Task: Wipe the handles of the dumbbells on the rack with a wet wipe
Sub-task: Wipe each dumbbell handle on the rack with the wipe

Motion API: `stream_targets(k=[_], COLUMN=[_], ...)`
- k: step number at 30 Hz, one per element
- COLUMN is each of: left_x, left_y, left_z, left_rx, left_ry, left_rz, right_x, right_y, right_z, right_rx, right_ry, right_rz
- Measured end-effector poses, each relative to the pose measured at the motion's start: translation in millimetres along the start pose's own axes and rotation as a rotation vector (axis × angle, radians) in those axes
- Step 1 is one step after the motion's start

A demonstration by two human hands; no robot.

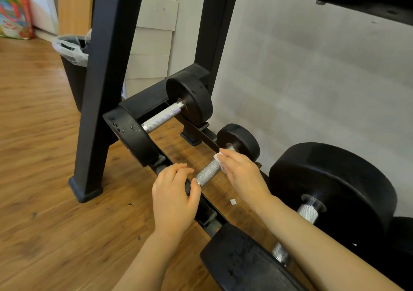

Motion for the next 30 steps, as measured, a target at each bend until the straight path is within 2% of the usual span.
stream_targets(k=[5,10,15,19,24,28,30], left_x=[1,0,3,11,12,12,12], left_y=[0,-2,-13,-24,-25,-25,-24], left_z=[2,1,-3,-4,-2,-2,-2], left_rx=[0.012,0.008,0.023,0.03,0.001,-0.016,-0.013], left_ry=[-0.004,-0.007,0.009,0.088,0.099,0.119,0.123], left_rz=[0.011,0.043,0.079,0.094,0.089,0.099,0.101], right_x=[-10,-1,-12,1,-15,4,0], right_y=[5,4,7,7,15,10,12], right_z=[-2,4,3,10,5,16,13], right_rx=[-0.03,0.033,0.045,0.129,0.127,0.188,0.182], right_ry=[0.03,-0.007,-0.054,-0.081,-0.129,-0.139,-0.17], right_rz=[0.096,0.006,0.111,-0.074,0.018,-0.148,-0.142])
Point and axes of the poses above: each hand's wrist, its own y-axis towards the middle knuckle, its own z-axis out of the palm, x = y × z, the point moved 8 cm from there along y, towards the middle knuckle, and after that the axes turned 4 degrees about x, right-handed, at the moved point
